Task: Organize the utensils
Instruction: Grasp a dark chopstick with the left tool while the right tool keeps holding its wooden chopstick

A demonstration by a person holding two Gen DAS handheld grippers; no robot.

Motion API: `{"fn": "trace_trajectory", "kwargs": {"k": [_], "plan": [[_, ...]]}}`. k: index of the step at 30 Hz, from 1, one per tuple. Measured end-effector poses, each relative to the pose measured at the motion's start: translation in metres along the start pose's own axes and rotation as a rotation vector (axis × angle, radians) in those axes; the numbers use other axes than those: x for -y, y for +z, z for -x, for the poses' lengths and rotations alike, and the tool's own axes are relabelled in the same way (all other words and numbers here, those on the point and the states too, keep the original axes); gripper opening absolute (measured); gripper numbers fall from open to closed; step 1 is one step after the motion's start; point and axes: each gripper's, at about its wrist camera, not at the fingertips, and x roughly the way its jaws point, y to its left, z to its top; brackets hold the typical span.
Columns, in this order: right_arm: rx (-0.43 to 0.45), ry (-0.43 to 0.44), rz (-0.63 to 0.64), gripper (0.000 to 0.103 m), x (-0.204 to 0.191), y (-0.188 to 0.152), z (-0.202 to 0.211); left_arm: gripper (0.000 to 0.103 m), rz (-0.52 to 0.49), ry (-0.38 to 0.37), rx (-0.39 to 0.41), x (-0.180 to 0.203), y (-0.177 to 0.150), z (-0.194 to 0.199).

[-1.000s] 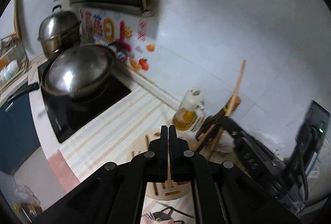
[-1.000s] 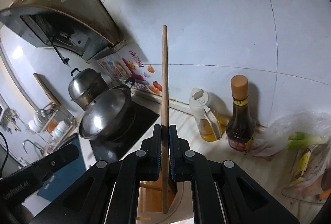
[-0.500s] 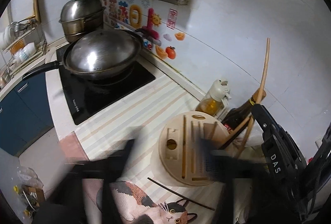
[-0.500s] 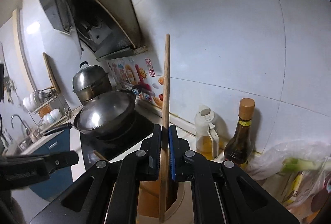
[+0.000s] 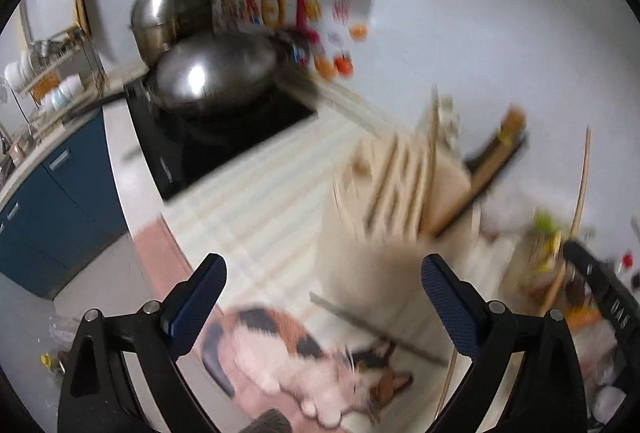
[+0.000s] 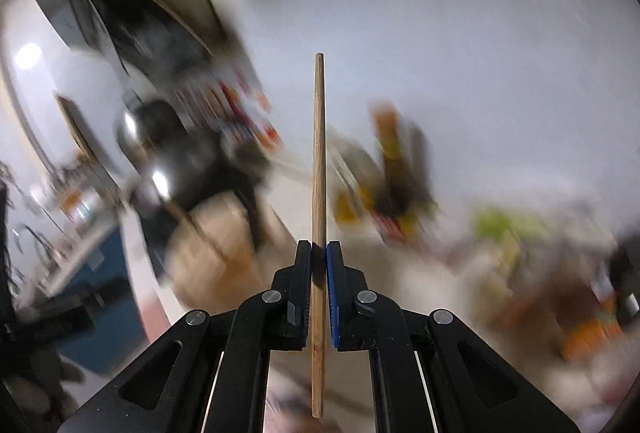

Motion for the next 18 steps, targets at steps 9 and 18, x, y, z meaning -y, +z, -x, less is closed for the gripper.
{"fn": "trace_trajectory", "kwargs": {"k": [9, 18], "plan": [[-0.334, -0.232, -0.218, 0.008, 0.102, -0.128, -0.055, 0.087, 0.074, -0.087, -0.368, 0.063, -0.096, -0.112], [-0.367, -0.315, -0.285, 0.008, 0.136, -0.153, -0.072, 0.072, 0.134, -0.01, -0.48, 0.111, -0.115, -0.185]]}}
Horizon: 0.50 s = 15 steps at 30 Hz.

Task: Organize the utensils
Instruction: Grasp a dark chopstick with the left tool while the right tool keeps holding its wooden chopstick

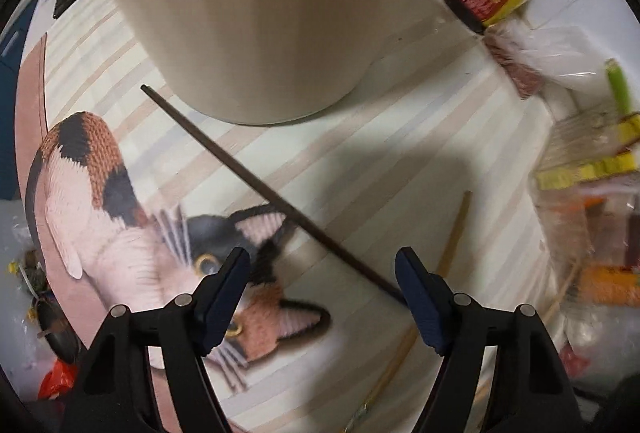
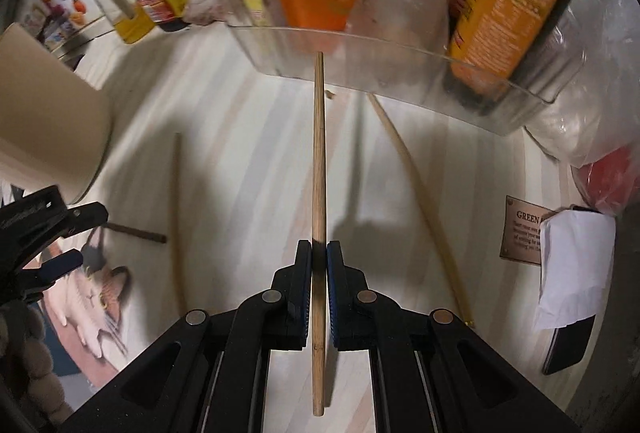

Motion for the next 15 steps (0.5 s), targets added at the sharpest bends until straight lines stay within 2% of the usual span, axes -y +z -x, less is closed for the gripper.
{"fn": "trace_trajectory", "kwargs": {"k": [3, 6, 7, 8, 9, 10, 11, 15], "plan": [[-0.006, -0.007, -0.003, 0.008, 0.006, 0.001, -0.005, 0.072, 0.011, 0.061, 0.004, 0.009, 0.0, -0.012], [-0.013, -0.015, 0.007, 0.008, 0.004, 0.003, -0.009, 0.069, -0.022, 0.135, 0.029, 0.022, -0.003, -0.016], [-0.013, -0.017, 0.01, 0.008, 0.004, 0.003, -0.009, 0.065, -0.036, 0.145, 0.051, 0.026, -0.005, -0.014], [-0.014, -0.018, 0.014, 0.008, 0.004, 0.004, -0.009, 0.055, -0.051, 0.135, 0.059, 0.029, -0.007, -0.013], [-0.017, -0.022, 0.019, 0.008, 0.001, 0.005, -0.01, 0.039, -0.072, 0.135, 0.065, 0.032, -0.009, -0.012], [-0.018, -0.024, 0.02, 0.008, 0.002, 0.005, -0.01, 0.028, -0.098, 0.136, 0.07, 0.035, -0.012, -0.009], [-0.019, -0.025, 0.02, 0.008, 0.002, 0.005, -0.01, 0.022, -0.117, 0.139, 0.062, 0.037, -0.016, -0.008], [-0.028, -0.026, 0.029, 0.008, 0.002, 0.004, -0.009, 0.019, -0.18, 0.136, 0.061, 0.029, -0.037, -0.002]]}}
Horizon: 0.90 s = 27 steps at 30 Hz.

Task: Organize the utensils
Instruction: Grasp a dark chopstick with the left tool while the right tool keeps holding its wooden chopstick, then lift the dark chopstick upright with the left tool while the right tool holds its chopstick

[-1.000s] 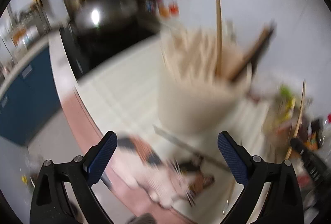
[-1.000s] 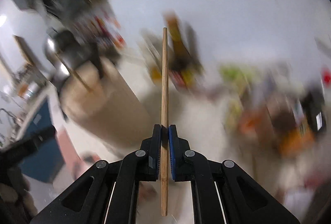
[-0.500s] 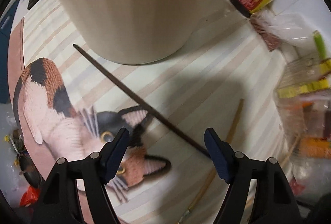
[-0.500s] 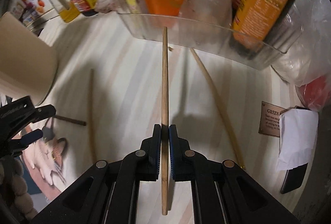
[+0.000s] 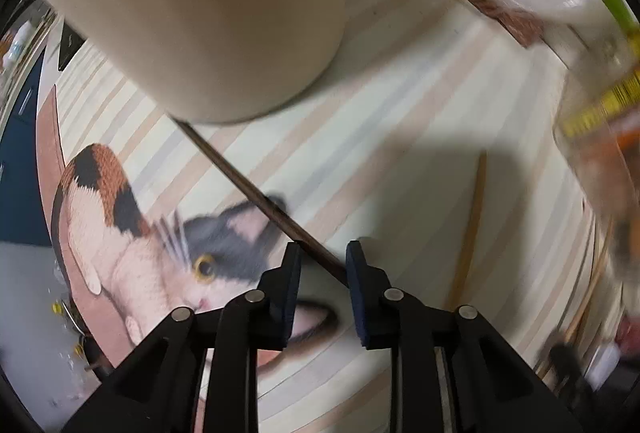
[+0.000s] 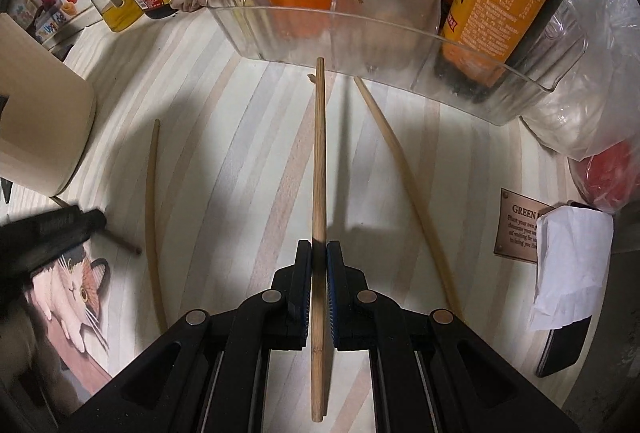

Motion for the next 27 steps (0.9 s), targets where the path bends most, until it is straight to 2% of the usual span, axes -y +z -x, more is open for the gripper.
{"fn": "trace_trajectory", "kwargs": {"k": [7, 16, 21, 27], "plan": [[-0.029, 0.015, 0.038, 0.008, -0.008, -0.011, 0.001, 0.012, -0.11, -0.003, -0.001, -0.036, -0.046, 0.011], [-0.107, 0.05, 0.084, 0.008, -0.021, -0.031, -0.002, 0.008, -0.122, -0.08, -0.079, -0.079, -0.095, 0.02], [-0.144, 0.078, 0.083, 0.008, -0.024, -0.024, -0.006, 0.013, -0.063, -0.135, -0.067, -0.086, -0.058, 0.016], [-0.241, 0.081, 0.108, 0.008, -0.032, -0.004, -0.025, 0.013, 0.001, -0.099, -0.071, -0.097, -0.012, 0.005]]}}
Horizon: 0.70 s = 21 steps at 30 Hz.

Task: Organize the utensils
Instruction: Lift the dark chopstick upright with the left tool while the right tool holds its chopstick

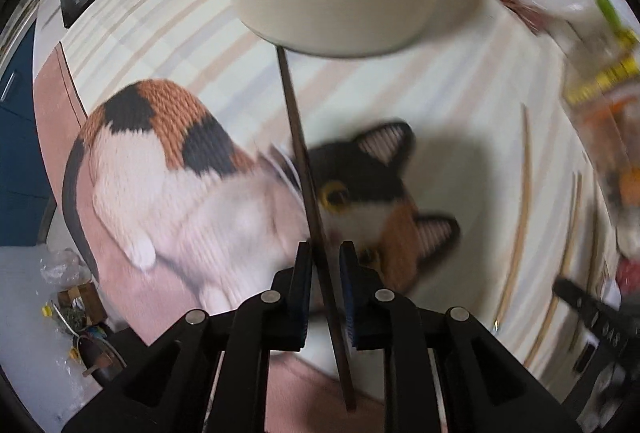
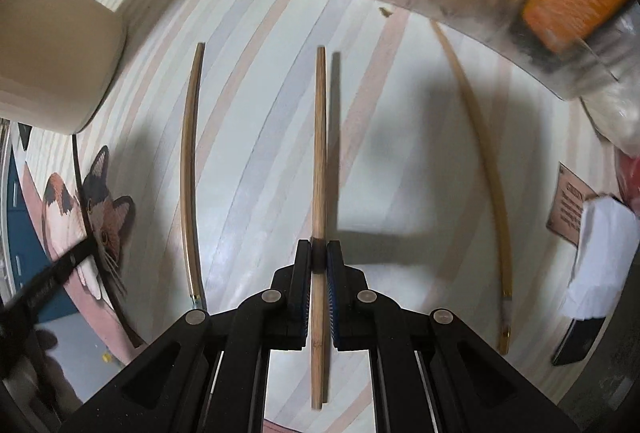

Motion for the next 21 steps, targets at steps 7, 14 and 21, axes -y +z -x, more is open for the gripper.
{"fn": "trace_trajectory", "kwargs": {"k": [7, 14, 21], "plan": [[-0.025, -0.005, -0.023, 0.009, 0.004, 0.007, -0.004, 0.007, -0.062, 0.075, 0.039, 0.014, 0.015, -0.001], [-0.046, -0.006, 0.034, 0.007, 0.0, -0.006, -0.009, 0.004, -0.206, 0.043, 0.0, 0.023, -0.045, 0.007], [-0.115, -0.002, 0.088, 0.008, -0.003, -0.024, -0.016, 0.009, -0.194, -0.036, -0.054, 0.02, -0.063, 0.01]]}}
